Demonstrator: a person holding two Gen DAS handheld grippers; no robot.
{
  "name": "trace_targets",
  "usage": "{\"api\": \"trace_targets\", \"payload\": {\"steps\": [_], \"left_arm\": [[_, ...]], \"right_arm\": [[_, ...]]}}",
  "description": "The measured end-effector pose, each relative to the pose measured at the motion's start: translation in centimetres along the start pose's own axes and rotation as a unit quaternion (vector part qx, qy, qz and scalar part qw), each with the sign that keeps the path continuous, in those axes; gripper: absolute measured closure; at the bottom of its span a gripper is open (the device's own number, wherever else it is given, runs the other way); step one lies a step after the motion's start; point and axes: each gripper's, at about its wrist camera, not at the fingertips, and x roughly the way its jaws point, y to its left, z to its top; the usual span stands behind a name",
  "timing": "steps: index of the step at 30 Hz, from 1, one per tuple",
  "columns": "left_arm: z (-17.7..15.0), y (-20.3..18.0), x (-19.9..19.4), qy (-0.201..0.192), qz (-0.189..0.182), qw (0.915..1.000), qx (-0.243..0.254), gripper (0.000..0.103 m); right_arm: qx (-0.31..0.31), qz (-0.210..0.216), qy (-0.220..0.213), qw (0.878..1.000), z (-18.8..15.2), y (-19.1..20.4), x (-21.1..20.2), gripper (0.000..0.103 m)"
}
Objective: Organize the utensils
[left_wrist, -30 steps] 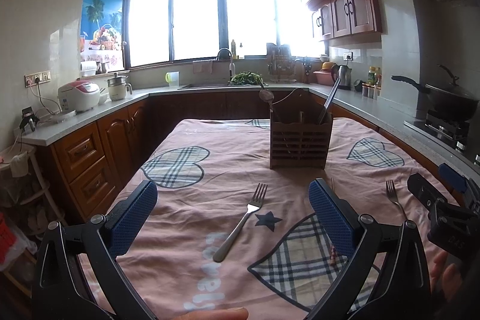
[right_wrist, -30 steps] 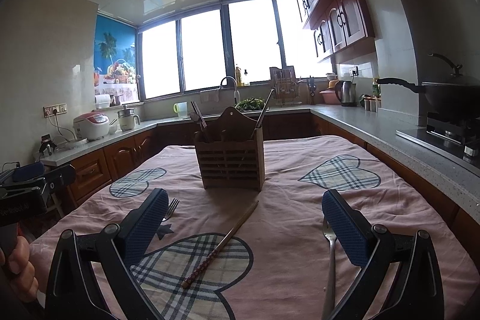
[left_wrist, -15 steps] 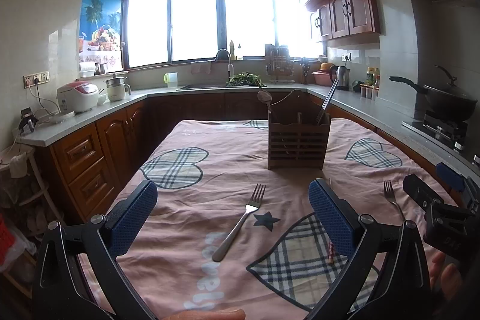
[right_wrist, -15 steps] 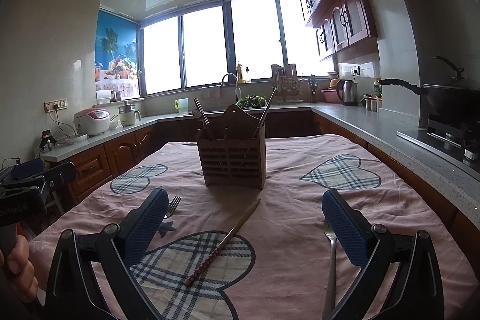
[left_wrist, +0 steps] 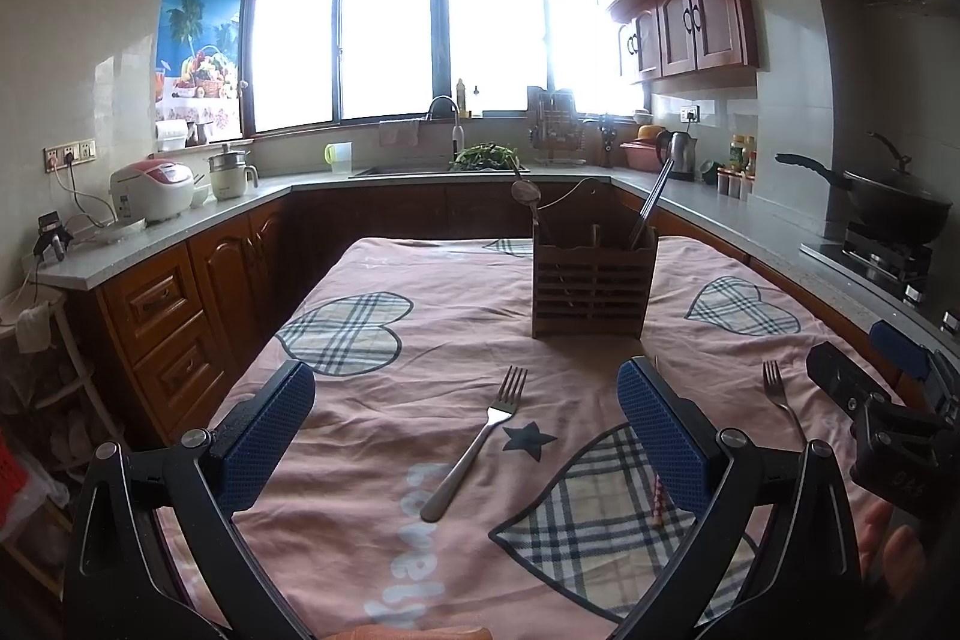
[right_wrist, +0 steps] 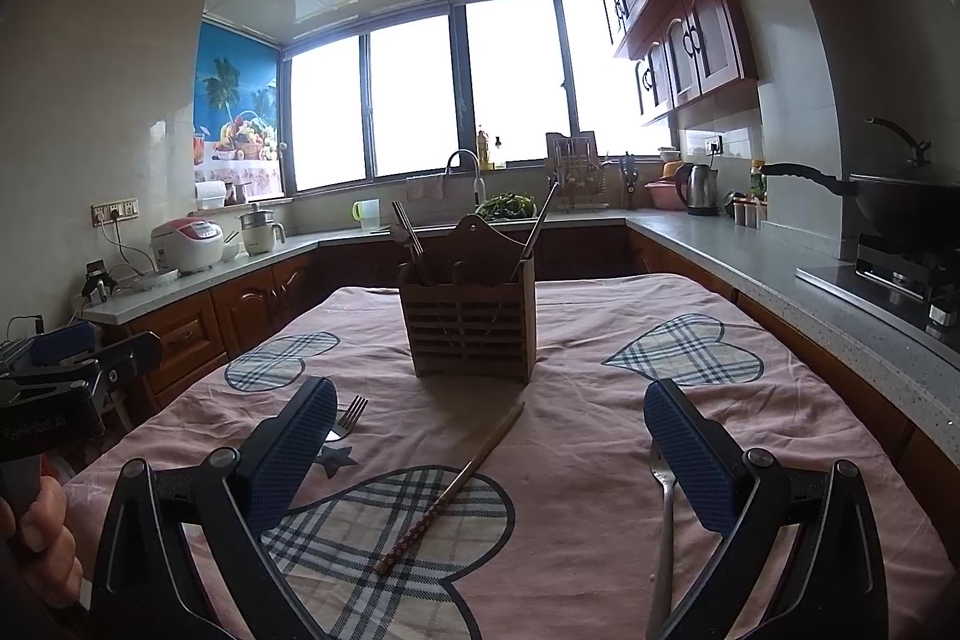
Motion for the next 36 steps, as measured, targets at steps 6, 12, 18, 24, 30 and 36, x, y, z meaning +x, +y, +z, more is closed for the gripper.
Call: {"api": "trace_targets", "payload": {"steps": [6, 12, 18, 24, 30, 36], "left_arm": [[0.02, -0.01, -0.07, -0.002, 0.001, 1.0000, -0.001, 0.000], [-0.01, -0.01, -0.09, -0.001, 0.001, 1.0000, -0.001, 0.000], [0.00, 0.06, -0.02, 0.001, -0.001, 1.0000, -0.003, 0.000], [0.05, 0.09, 0.10, 0.001, -0.003, 1.0000, -0.003, 0.000], [0.11, 0.07, 0.22, 0.002, -0.003, 1.0000, -0.004, 0.000], [0.19, 0.02, 0.36, 0.003, -0.003, 1.0000, -0.004, 0.000]], "right_arm": [[-0.001, 0.001, -0.003, 1.000, 0.18, 0.14, -0.24, 0.000], [-0.001, 0.002, -0.004, 1.000, 0.26, 0.14, -0.29, 0.000], [-0.001, 0.002, -0.002, 1.000, 0.34, 0.15, -0.31, 0.000], [-0.001, 0.003, -0.001, 1.000, 0.41, 0.13, -0.22, 0.000], [-0.002, 0.005, -0.002, 1.000, 0.59, 0.26, -0.09, 0.000], [-0.003, 0.007, -0.002, 1.000, 0.68, 0.27, -0.03, 0.000]]}}
